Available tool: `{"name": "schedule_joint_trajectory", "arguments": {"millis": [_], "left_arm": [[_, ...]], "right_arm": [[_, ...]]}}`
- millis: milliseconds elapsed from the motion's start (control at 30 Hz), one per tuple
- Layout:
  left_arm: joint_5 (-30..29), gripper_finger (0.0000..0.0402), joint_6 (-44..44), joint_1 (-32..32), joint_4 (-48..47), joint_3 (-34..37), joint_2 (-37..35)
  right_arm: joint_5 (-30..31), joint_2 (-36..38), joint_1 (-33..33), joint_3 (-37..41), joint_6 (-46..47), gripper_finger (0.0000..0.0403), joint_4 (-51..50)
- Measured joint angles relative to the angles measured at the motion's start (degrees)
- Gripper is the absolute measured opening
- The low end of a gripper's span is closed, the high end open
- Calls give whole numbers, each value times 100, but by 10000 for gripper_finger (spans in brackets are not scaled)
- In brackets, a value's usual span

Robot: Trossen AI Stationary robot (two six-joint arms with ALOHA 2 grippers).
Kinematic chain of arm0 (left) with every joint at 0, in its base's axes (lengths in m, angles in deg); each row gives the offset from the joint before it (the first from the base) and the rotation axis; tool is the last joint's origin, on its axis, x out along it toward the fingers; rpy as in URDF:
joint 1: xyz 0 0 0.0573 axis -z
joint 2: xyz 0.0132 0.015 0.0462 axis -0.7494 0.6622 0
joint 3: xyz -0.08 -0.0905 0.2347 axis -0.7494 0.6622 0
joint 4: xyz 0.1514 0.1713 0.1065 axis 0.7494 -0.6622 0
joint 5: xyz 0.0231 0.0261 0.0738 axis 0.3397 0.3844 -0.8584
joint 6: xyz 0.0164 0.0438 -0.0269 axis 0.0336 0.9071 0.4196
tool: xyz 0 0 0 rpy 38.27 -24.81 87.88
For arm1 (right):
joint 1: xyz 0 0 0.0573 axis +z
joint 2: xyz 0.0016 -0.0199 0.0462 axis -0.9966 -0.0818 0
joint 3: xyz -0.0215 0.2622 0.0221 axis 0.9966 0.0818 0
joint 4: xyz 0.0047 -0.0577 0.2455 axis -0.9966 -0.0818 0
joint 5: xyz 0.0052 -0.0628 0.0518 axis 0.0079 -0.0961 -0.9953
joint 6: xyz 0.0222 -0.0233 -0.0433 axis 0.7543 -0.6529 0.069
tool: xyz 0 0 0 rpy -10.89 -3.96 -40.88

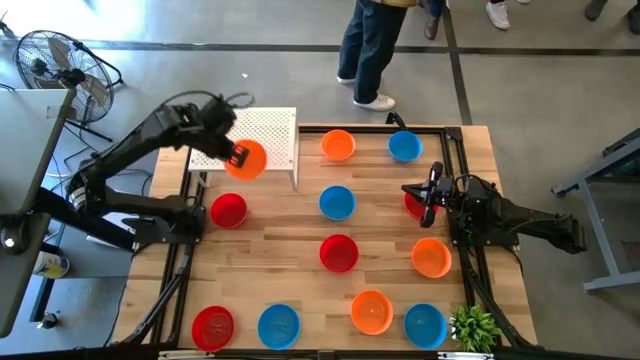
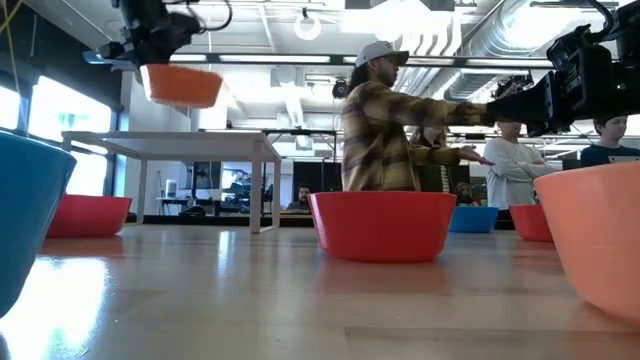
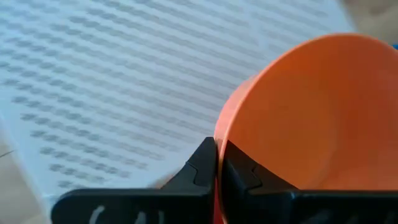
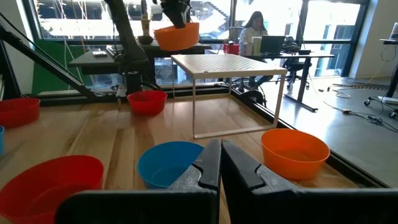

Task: Pick & Place Mini bowls
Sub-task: Put the orange bowl on the shelf

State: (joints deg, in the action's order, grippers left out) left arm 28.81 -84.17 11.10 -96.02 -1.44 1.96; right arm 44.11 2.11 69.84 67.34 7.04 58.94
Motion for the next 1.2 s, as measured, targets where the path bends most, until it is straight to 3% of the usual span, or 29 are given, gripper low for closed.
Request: {"name": "schedule_joint_trajectory", "arguments": {"millis": [200, 400, 700, 1200], "left_arm": [[156, 0, 631, -1253, 34, 2, 196], [476, 0, 1002, -1882, 437, 9, 441], [640, 0, 1184, -2350, 1016, 9, 1046], [745, 0, 1129, -2336, 1515, 9, 1410]], "right_arm": [[0, 0, 0, -2, 0, 0, 0], [0, 0, -1, -1, -1, 0, 0], [-2, 0, -1, -1, -1, 0, 0], [-1, 0, 0, 0, -1, 0, 0]]}}
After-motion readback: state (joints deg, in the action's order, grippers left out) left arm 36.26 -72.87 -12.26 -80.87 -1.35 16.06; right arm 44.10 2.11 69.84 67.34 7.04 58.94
